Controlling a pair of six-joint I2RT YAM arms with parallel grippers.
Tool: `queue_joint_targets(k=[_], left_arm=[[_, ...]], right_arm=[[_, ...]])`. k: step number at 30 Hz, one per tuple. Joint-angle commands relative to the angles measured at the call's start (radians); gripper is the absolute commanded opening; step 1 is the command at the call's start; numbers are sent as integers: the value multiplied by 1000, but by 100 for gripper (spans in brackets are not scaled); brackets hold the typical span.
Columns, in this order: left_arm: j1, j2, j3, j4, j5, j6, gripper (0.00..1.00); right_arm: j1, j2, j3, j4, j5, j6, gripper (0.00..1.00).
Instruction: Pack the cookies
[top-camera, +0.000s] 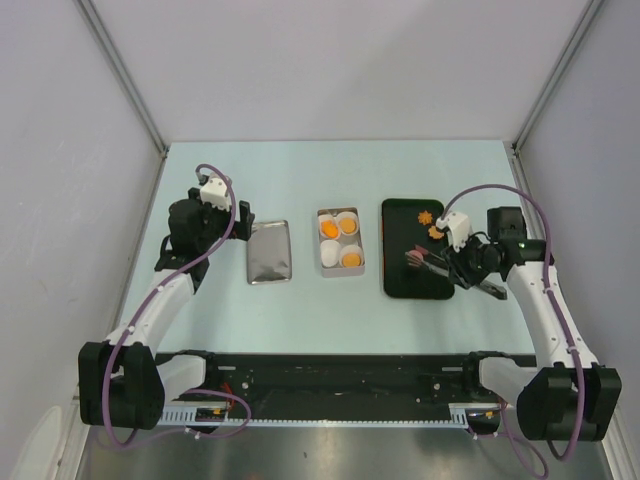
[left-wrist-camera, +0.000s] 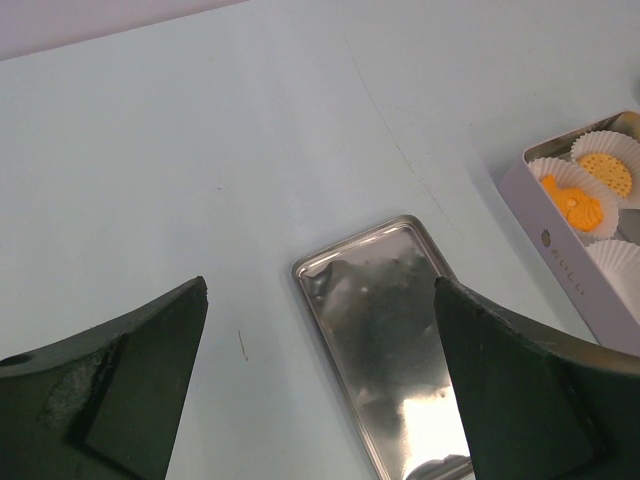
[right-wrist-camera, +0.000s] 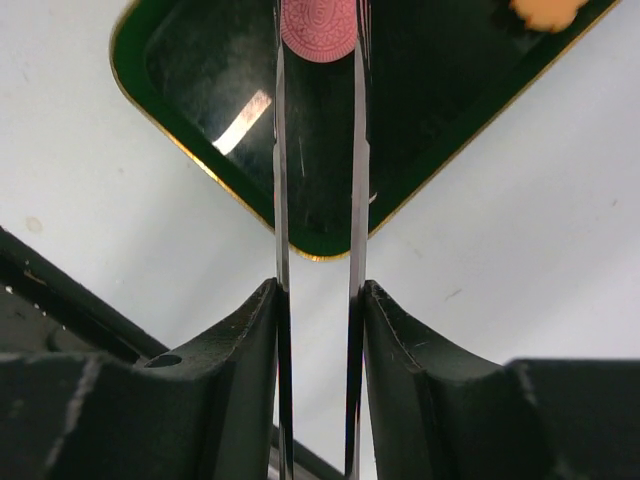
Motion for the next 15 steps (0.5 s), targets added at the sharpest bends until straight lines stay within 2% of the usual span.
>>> queue_joint_targets(k=[1,6,15], left_arm=[[-7,-1,-2,42,12,16,100],[-7,2,-1,42,12,16,99],[-5,7,2,37,8,16,100]], right_arm=[[94,-13,85,110,-20,92,26],[190,5,125,200,5,170,26],[377,135,209,274,38,229,26]])
